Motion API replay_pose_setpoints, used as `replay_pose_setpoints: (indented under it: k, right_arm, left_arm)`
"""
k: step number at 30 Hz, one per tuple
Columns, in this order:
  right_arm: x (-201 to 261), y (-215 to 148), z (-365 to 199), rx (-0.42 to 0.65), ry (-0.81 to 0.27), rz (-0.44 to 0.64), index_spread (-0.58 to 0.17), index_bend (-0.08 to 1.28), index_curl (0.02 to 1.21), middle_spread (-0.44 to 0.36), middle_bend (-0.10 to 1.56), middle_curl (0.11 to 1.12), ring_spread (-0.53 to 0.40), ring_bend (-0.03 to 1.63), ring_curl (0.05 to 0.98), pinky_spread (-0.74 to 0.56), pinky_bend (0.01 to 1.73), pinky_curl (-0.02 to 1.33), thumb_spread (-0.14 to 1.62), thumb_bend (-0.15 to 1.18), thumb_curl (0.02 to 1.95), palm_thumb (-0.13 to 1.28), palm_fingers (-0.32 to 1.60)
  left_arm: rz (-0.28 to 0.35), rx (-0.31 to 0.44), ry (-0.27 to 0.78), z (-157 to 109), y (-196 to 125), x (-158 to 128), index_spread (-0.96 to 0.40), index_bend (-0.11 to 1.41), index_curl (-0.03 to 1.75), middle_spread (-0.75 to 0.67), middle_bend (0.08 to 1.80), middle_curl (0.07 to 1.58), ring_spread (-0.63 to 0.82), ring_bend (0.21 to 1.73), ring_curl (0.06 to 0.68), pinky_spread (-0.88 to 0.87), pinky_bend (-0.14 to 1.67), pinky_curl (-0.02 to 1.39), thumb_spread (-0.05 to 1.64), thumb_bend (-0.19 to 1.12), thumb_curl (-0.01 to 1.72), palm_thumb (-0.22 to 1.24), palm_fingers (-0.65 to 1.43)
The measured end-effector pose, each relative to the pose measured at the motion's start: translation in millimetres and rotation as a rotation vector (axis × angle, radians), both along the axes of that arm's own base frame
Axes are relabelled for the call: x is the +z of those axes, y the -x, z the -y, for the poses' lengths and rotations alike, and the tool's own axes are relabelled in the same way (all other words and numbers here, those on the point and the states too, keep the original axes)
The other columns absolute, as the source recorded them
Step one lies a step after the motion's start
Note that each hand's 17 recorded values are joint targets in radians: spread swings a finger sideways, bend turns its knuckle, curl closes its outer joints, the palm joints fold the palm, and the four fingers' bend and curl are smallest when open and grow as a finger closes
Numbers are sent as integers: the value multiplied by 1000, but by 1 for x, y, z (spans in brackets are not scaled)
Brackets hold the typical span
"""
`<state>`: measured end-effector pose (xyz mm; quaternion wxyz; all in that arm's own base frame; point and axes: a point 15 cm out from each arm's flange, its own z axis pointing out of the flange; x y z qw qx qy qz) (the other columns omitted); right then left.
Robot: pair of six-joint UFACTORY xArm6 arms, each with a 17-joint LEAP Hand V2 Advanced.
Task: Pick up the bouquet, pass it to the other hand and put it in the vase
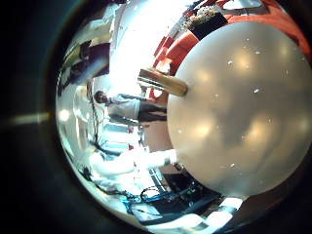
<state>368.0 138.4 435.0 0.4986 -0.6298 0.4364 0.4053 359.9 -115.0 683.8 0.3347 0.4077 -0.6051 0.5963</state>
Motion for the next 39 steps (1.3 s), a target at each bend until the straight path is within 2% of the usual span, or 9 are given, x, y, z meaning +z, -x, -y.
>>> replay_pose_setpoints:
  k: [3, 6, 11, 15, 29, 39]
  right_arm:
    - [-2, -3, 1, -12, 5, 0, -356, 452, 588, -50, 685, 521, -77, 960, 486, 103, 790, 744, 1004, -28, 725, 720, 15]
    - [-2, -4, 1, -14, 6, 2, -355, 434, 553, -30, 633, 486, -40, 886, 443, 216, 727, 687, 1005, -28, 689, 715, 24]
    - [-6, -9, 3, -29, 11, 3, -352, 397, 512, -14, 579, 452, -8, 817, 400, 316, 661, 624, 1013, -22, 654, 718, 59]
    - [-8, -11, 4, -34, 12, -1, -349, 356, 476, -6, 517, 420, 17, 757, 366, 381, 599, 563, 1019, -23, 621, 725, 108]
    - [-8, -11, 3, -32, 12, 1, -337, 262, 425, -3, 394, 372, 35, 641, 303, 425, 480, 450, 1018, -22, 571, 742, 223]
    - [-10, -13, 5, -42, 14, -4, -342, 198, 408, 4, 333, 359, 47, 575, 275, 437, 432, 398, 1018, -22, 554, 743, 257]
  left_arm:
    - [20, 72, -60, -18, 4, 4, -596, 915, 985, -435, 1305, 835, -382, 1533, 573, -548, 1216, 946, 1032, 90, 717, 945, 1089]
    - [45, 158, -109, -40, 8, 6, -606, 906, 1005, -432, 1321, 829, -381, 1540, 578, -560, 1211, 985, 1032, 78, 738, 947, 1093]
    - [66, 251, -173, -67, 15, 0, -617, 897, 1031, -426, 1341, 818, -380, 1544, 582, -571, 1191, 1037, 1028, 55, 771, 945, 1097]
    - [55, 319, -166, -102, 21, -12, -624, 890, 1049, -422, 1350, 809, -380, 1543, 583, -580, 1173, 1073, 1028, 41, 794, 949, 1097]
    - [-25, 368, -86, -146, 5, -66, -644, 868, 1095, -414, 1365, 784, -380, 1540, 585, -623, 1122, 1184, 1041, 4, 851, 966, 1100]
    - [-48, 379, -60, -159, -12, -88, -655, 852, 1115, -411, 1370, 771, -382, 1540, 589, -645, 1091, 1234, 1047, -5, 874, 976, 1105]
